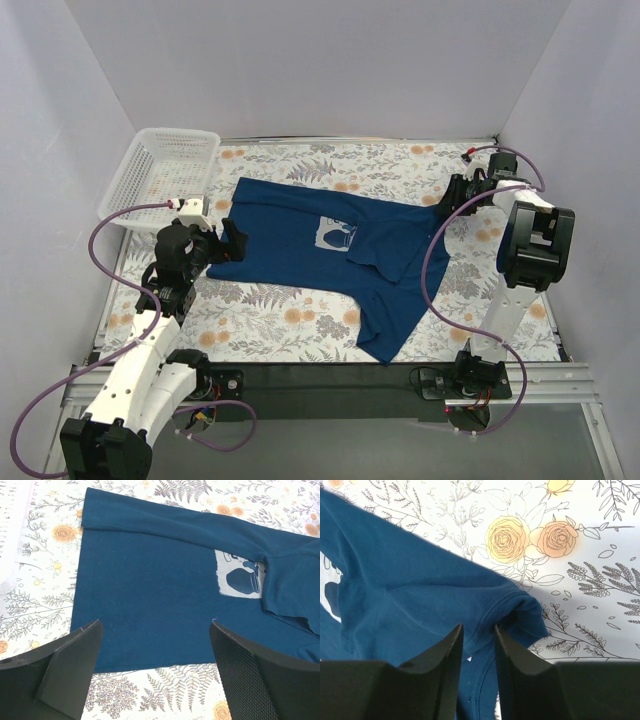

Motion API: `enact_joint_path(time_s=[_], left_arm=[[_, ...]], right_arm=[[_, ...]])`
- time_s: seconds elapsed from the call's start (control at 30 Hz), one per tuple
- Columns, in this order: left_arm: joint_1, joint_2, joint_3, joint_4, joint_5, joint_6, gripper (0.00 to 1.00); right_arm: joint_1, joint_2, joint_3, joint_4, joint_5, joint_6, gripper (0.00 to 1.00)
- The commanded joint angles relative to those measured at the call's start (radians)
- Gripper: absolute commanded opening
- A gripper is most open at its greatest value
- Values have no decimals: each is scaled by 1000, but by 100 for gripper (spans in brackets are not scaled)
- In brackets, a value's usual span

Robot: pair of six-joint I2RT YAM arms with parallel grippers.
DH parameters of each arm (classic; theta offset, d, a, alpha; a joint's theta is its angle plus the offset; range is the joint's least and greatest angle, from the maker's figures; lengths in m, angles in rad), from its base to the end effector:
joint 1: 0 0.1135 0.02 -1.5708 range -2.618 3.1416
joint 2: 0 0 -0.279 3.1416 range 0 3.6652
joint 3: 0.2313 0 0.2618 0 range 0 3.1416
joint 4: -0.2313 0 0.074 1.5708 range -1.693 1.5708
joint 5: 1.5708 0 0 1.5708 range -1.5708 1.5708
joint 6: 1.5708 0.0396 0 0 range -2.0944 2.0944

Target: Fold and stack the t-shirts

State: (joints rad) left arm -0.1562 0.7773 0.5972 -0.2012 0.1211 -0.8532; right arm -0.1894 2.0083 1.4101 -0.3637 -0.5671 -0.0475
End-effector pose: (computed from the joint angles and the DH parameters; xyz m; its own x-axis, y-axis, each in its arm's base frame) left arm 0.1847 -0.0339 0.2804 -0.4415 -0.6875 -0.5765 -0.1025 0.6770 -0.7288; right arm 0.4401 -0.0627 0.1842 -0.7979 0.1122 -0.5922 -0.1810 0.8926 0.4130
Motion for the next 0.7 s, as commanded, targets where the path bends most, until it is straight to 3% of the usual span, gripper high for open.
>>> enact_joint_path(time_s=[0.0,0.1,0.27,0.43,0.67], left_arm=[[3,-3,-4,14,14,3,81],[3,-6,-4,14,14,3,81],[3,-3,-4,16,14,3,81],[3,-4,-5,14,12,3,81],[1,-1,-5,13,12,5,81]], right_arm=[[-1,13,44,20,-27,21,32],[-1,15,46,22,1,21,28],[-4,12,59,26,38,8,10],[-5,6,72,48,75,-11,1],[-7,33,98,48,101,-25,1]])
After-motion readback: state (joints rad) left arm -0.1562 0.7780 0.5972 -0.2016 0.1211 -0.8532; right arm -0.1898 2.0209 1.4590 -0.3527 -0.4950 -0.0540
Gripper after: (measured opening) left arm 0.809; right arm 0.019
